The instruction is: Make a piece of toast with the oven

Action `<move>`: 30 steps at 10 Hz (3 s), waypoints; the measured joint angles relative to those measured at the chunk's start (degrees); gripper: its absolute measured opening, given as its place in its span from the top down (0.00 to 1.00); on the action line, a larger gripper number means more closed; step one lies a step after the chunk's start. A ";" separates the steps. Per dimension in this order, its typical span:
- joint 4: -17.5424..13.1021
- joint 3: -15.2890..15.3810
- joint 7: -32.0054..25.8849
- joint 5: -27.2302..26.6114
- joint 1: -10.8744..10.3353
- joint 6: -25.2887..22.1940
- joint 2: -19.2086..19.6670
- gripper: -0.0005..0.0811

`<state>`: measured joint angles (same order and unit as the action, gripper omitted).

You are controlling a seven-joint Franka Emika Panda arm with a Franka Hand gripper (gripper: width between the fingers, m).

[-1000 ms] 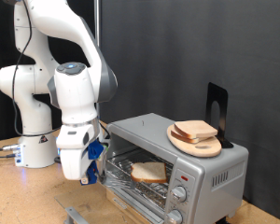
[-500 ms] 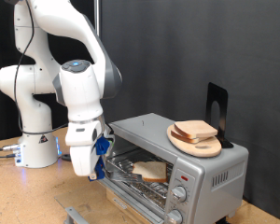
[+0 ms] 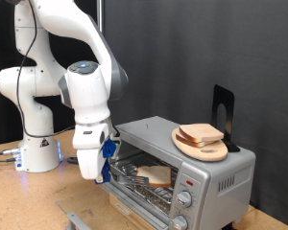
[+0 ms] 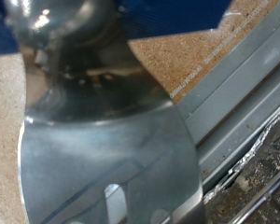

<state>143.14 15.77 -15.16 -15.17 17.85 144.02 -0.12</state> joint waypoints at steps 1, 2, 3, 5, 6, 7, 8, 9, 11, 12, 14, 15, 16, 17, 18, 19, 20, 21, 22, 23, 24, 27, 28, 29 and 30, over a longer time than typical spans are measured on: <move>0.38 -0.13 -0.63 -0.72 0.15 0.00 -0.44 0.40; 0.81 -0.37 -1.52 -1.82 0.38 0.12 -1.05 0.40; 1.25 -0.74 -1.75 -2.30 0.60 0.25 -1.66 0.40; 1.73 -1.34 -1.44 -2.76 1.13 2.62 -1.94 0.40; 1.76 -1.73 -1.13 -2.66 1.30 3.05 -1.91 0.40; 1.75 -1.94 -0.20 -2.00 1.59 3.14 -1.74 0.40; 1.75 -2.11 0.70 -1.13 1.76 3.10 -1.47 0.40; 1.75 -2.18 1.08 -0.55 1.82 2.96 -1.21 0.40; 1.75 -2.14 1.09 -0.44 1.83 2.86 -1.02 0.40; 1.75 -1.98 1.09 -0.45 1.80 2.81 -0.98 0.40; 1.75 -1.46 1.46 -0.45 1.70 2.69 -0.93 0.40; 1.75 -1.28 1.79 -0.44 1.64 2.58 -0.89 0.40; 1.75 -1.14 2.03 -0.41 1.64 2.38 -0.82 0.40; 1.75 -1.02 2.32 -0.34 1.64 2.27 -0.68 0.40; 1.72 -0.91 2.70 -0.24 1.64 2.27 -0.46 0.40; 1.61 -0.83 2.96 -0.17 1.64 2.27 -0.19 0.40; 1.48 -0.72 3.01 -0.16 1.63 2.28 -0.06 0.40; 1.32 -0.47 2.95 -0.39 1.58 2.28 -0.05 0.40; 1.12 0.00 2.38 -1.21 1.50 2.28 -0.10 0.40; 0.96 0.43 1.22 -2.54 1.27 2.27 -0.29 0.40; 0.83 0.97 -0.04 -3.83 1.03 2.08 -0.59 0.40; 0.85 2.34 -0.14 -4.06 0.60 0.61 -1.74 0.40; 0.87 2.45 -0.11 -4.06 0.60 0.13 -1.95 0.40; 0.89 2.45 -0.11 -4.24 0.62 -0.16 -2.13 0.40; 0.95 2.37 -0.20 -4.88 0.68 -0.57 -2.47 0.40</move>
<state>144.09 18.14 -15.36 -20.04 18.53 143.44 -2.59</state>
